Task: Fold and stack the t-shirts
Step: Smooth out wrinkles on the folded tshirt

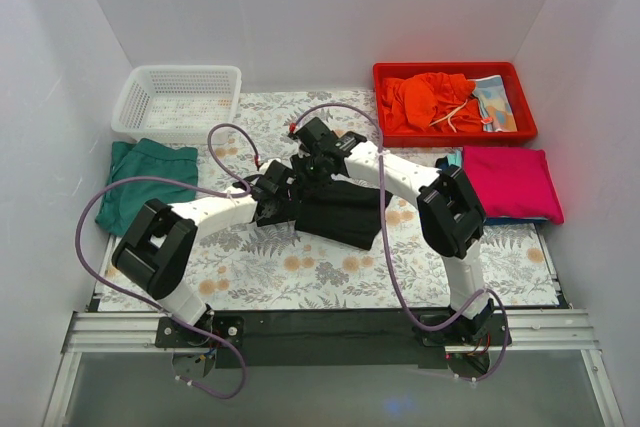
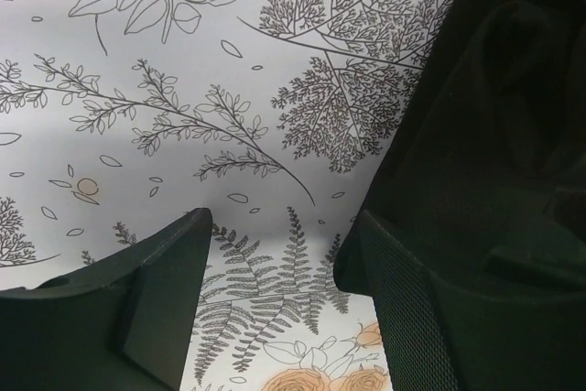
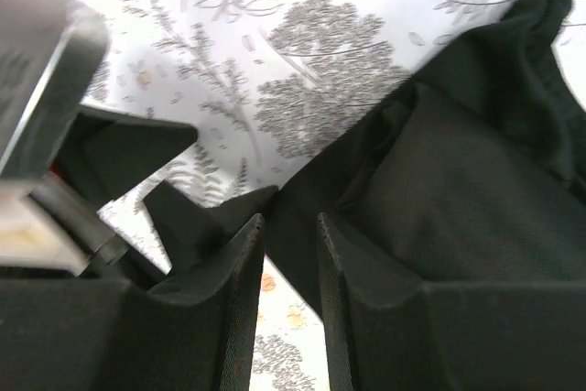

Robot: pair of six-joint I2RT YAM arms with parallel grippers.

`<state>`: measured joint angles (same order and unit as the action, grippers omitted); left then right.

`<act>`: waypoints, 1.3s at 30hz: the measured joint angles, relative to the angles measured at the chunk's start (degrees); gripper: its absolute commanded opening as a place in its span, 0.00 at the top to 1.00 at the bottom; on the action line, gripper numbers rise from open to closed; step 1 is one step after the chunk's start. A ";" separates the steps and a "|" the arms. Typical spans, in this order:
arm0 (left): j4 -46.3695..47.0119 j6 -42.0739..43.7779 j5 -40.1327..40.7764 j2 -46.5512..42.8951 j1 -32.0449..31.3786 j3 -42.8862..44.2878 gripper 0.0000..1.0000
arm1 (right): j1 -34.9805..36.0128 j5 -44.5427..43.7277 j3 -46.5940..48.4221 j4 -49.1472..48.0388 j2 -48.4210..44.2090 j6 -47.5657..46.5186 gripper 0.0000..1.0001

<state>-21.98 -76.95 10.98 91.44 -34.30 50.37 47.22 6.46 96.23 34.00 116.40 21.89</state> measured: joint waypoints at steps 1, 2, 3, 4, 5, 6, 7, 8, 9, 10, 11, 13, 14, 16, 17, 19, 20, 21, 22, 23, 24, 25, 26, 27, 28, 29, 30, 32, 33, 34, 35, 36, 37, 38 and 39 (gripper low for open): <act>0.09 0.00 0.52 0.35 -0.37 0.24 0.35 | -0.02 -0.28 0.28 0.11 0.31 0.02 0.65; 0.17 -0.09 0.87 0.52 -0.59 0.31 0.36 | -0.22 -0.85 0.66 0.46 0.72 0.02 0.65; 0.22 -0.17 1.16 0.66 -0.72 0.39 0.35 | -0.33 -1.01 0.79 0.61 1.07 0.02 0.65; 0.24 -0.26 1.46 0.72 -0.83 0.42 0.35 | -0.42 -1.55 0.87 0.68 1.44 0.04 0.65; 0.26 -0.35 1.77 0.79 -1.03 0.44 0.35 | -0.59 -1.97 0.87 0.83 1.81 0.02 0.65; 0.26 -0.42 2.14 0.83 -1.16 0.44 0.35 | -0.76 -2.27 0.87 1.11 2.19 0.02 0.65; 0.26 -0.48 2.45 0.83 -1.31 0.44 0.35 | -0.94 -2.71 0.85 1.49 2.51 0.02 0.65; 0.24 -0.66 2.78 0.85 -1.46 0.44 0.36 | -1.05 -3.13 0.85 1.84 2.69 0.02 0.65; 0.24 -0.87 3.08 0.87 -1.53 0.42 0.36 | -1.22 -3.54 0.85 2.16 2.84 -0.02 0.65; 0.26 -1.05 3.26 0.87 -1.57 0.37 0.35 | -1.44 -3.85 0.85 2.34 2.91 -0.07 0.65; 0.26 -1.40 3.48 0.87 -1.62 0.33 0.35 | -1.73 -4.24 0.85 2.40 2.93 -0.20 0.65; 0.59 -1.81 3.78 0.85 -1.70 0.07 0.35 | -2.38 -5.25 0.85 2.38 2.93 -0.46 0.65; 0.81 -2.12 4.09 0.81 -1.84 -0.11 0.35 | -2.89 -5.88 0.90 2.40 3.02 -0.72 0.65; 1.22 -2.58 4.55 0.70 -2.01 -0.48 0.35 | -3.76 -6.71 1.51 2.82 3.61 -1.07 0.65; 1.49 -2.84 4.74 0.66 -2.16 -0.66 0.35 | -4.39 -7.10 2.67 3.28 4.48 -1.29 0.65; 1.77 -3.28 5.31 0.66 -2.62 -0.92 0.35 | -5.90 -7.69 5.81 3.41 6.99 -1.92 0.65; 1.92 -3.48 5.73 0.68 -2.89 -1.03 0.35 | -6.73 -7.96 7.56 3.37 8.46 -2.43 0.65; 2.10 -3.63 6.21 0.81 -3.15 -1.14 0.35 | -7.58 -8.09 9.25 3.34 9.92 -2.80 0.65; 2.16 -3.74 6.62 0.94 -3.39 -1.20 0.35 | -8.35 -8.26 10.82 3.28 11.30 -3.19 0.65; 2.25 -3.87 7.15 1.03 -3.67 -1.25 0.35 | -8.94 -8.35 12.26 3.39 12.57 -3.72 0.65; 2.29 -3.96 7.56 1.11 -3.89 -1.27 0.35 | -9.60 -8.46 13.92 3.45 13.92 -4.17 0.65; 2.32 -4.07 7.93 1.20 -4.09 -1.27 0.35 | -10.23 -8.50 15.58 3.43 15.21 -4.57 0.65; 2.32 -4.09 8.22 1.27 -4.22 -1.27 0.35 | -10.80 -8.66 17.14 3.56 16.28 -4.96 0.65; 2.32 -4.11 8.41 1.36 -4.33 -1.27 0.35 | -11.28 -8.81 18.58 3.63 17.20 -5.38 0.65; 2.32 -4.13 8.68 1.42 -4.46 -1.25 0.35 | -11.65 -8.90 19.85 3.63 17.81 -5.68 0.65; 2.32 -4.13 8.96 1.51 -4.57 -1.25 0.35 | -11.93 -9.07 20.83 3.58 18.08 -5.86 0.65; 2.32 -4.15 9.16 1.53 -4.68 -1.22 0.35 | -12.15 -9.29 21.44 3.61 18.10 -6.10 0.64; 2.32 -4.26 9.51 1.57 -4.85 -1.11 0.35 | -12.41 -9.75 22.21 3.43 17.70 -6.64 0.64; 2.29 -4.31 9.60 1.57 -4.87 -1.07 0.35 | -12.52 -10.19 22.03 3.43 17.07 -6.93 0.64; 2.27 -4.35 9.60 1.62 -4.87 -1.03 0.35 | -12.59 -10.69 21.88 3.69 16.39 -7.13 0.63; 2.19 -4.39 9.64 1.62 -4.87 -0.98 0.35 | -12.63 -11.06 21.22 3.56 15.23 -7.28 0.63; 2.05 -4.48 9.64 1.62 -4.87 -0.87 0.35 | -12.72 -11.26 19.91 3.37 13.55 -7.37 0.61; 1.90 -4.50 9.66 1.62 -4.87 -0.72 0.35 | -12.72 -11.39 17.84 3.26 11.21 -7.37 0.61; 1.64 -4.52 9.68 1.62 -4.90 -0.52 0.35 | -12.74 -11.37 15.28 3.39 8.33 -7.34 0.61; 1.36 -4.55 9.68 1.64 -4.90 -0.26 0.35 | -12.76 -11.23 13.35 3.45 5.95 -7.28 0.60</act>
<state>-20.62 -81.49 20.67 93.08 -39.20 50.11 34.46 -4.78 109.58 37.45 122.34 14.61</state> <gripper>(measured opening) 0.644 0.383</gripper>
